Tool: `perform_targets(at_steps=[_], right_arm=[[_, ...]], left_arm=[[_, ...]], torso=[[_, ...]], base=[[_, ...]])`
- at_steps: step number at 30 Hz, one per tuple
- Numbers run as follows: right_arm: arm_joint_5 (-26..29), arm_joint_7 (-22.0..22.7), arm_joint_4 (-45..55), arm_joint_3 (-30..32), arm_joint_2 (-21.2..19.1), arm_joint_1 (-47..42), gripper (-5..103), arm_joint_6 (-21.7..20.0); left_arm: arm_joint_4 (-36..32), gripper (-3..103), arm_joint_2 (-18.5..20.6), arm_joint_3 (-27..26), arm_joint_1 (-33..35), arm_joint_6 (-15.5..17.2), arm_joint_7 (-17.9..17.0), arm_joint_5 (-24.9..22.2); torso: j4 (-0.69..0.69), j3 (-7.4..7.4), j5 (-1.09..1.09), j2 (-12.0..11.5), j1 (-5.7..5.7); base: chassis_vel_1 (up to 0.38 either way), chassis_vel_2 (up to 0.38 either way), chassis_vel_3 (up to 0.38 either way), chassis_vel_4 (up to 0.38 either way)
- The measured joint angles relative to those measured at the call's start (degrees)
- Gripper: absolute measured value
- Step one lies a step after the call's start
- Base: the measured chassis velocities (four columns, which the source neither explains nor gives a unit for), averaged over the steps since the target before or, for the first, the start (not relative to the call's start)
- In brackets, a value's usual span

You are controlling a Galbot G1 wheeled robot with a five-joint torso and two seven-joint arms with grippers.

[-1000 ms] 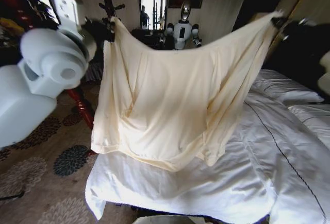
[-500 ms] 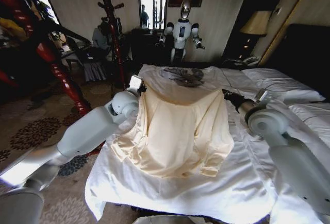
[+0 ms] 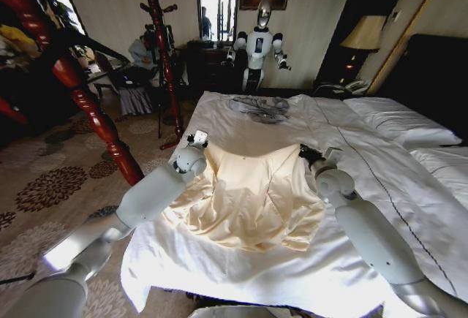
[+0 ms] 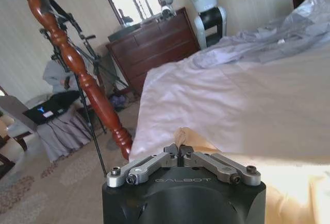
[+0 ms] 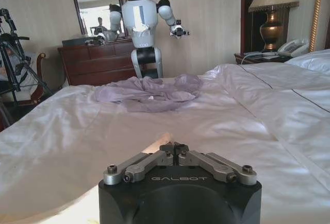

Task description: Pick up the clothes from the bed and hang them on the clothes hanger.

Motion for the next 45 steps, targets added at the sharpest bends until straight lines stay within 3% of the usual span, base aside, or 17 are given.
perform_targets(at_steps=[11, 14, 17, 19, 21, 23, 25, 26, 30, 32, 33, 40, 45], right_arm=[[-0.8, -0.3, -1.7, -0.9, 1.3, -0.7, 0, 0.6], [-0.8, -0.3, -1.7, -1.1, 1.3, -0.9, 0, 0.6], [-0.8, -0.3, -1.7, -1.2, 1.3, -1.0, 0, 0.6], [-0.7, -0.2, -1.7, -1.2, 1.3, -0.9, 0, 0.6], [-0.5, -0.2, -1.6, -1.5, 1.2, -0.7, 0, 0.7], [-0.5, -0.2, -1.5, -1.7, 1.2, -0.6, 0, 0.7], [-0.4, -0.2, -1.3, -1.9, 1.2, -0.5, 0, 0.8], [-0.4, -0.2, -1.3, -1.9, 1.2, -0.5, 0, 0.8], [-0.4, -0.1, -0.8, -2.4, 1.0, -0.8, 0, 0.8], [-0.4, -0.1, -0.7, -2.5, 1.0, -0.8, 0, 0.8], [-0.4, 0.0, -0.5, -2.5, 0.9, -0.9, 0, 0.7], [-0.3, 0.3, 0.1, -2.6, 0.6, -1.0, 0, 0.6], [-0.3, 0.2, 0.3, -2.6, 0.6, -1.1, 0, 0.5]], left_arm=[[6.8, -1, -2.5, -2.5, 2.9, -2.6, 4.0, -2.6], [7.2, 15, -2.6, -4.1, 4.0, -2.7, 4.2, -5.2], [6.7, 21, -2.0, -5.0, 4.6, -2.7, 4.2, -6.7], [5.4, 32, -1.2, -5.7, 5.1, -2.8, 4.5, -8.4], [3.6, 42, -0.1, -6.7, 6.0, -4.9, 6.1, -11.9], [3.1, 42, 0.2, -7.2, 6.4, -6.1, 6.7, -13.0], [2.5, 53, 0.6, -8.2, 7.3, -8.2, 7.4, -14.3], [2.5, 53, 0.6, -8.2, 7.3, -8.2, 7.4, -14.3], [0.8, 75, 2.0, -9.2, 8.4, -8.7, 7.4, -15.7], [0.7, 75, 2.3, -9.4, 8.5, -8.7, 7.4, -15.9], [0.6, 85, 2.6, -9.8, 8.6, -8.8, 7.4, -16.1], [-0.2, 99, 3.1, -12.2, 9.1, -11.3, 7.3, -20.4], [0.3, 100, 3.3, -13.3, 9.1, -17.6, 8.6, -20.4]], torso=[[0.0, 0.0, -0.01, 0.0, -0.01], [0.0, 0.0, -0.01, 0.0, -0.01], [0.0, 0.0, -0.01, 0.0, -0.01], [0.01, -0.01, -0.01, 0.0, -0.01], [0.01, 0.0, -0.01, 0.0, -0.01], [0.01, -0.01, -0.01, 0.0, -0.01], [0.0, -0.01, -0.01, 0.0, -0.01], [0.0, -0.01, -0.01, 0.0, -0.01], [0.01, 0.0, -0.01, 0.0, -0.01], [0.01, -0.01, -0.01, 0.0, -0.01], [0.0, -0.01, -0.01, 0.0, -0.01], [0.01, -0.01, -0.01, 0.0, -0.01], [0.0, -0.01, 0.0, 0.0, -0.01]], base=[[0.0, 0.0, 0.0, 0.0], [0.0, 0.0, 0.0, 0.0], [0.0, 0.0, 0.0, 0.0], [0.0, 0.0, 0.0, 0.0], [0.0, 0.0, 0.0, 0.0], [0.0, 0.0, 0.0, 0.0], [0.0, 0.0, 0.0, 0.0], [0.0, 0.0, 0.0, 0.0], [0.0, 0.0, 0.0, 0.0], [0.0, 0.0, 0.0, 0.0], [0.0, 0.0, 0.0, 0.0], [0.0, 0.0, 0.0, 0.0], [0.0, 0.0, 0.0, 0.0]])
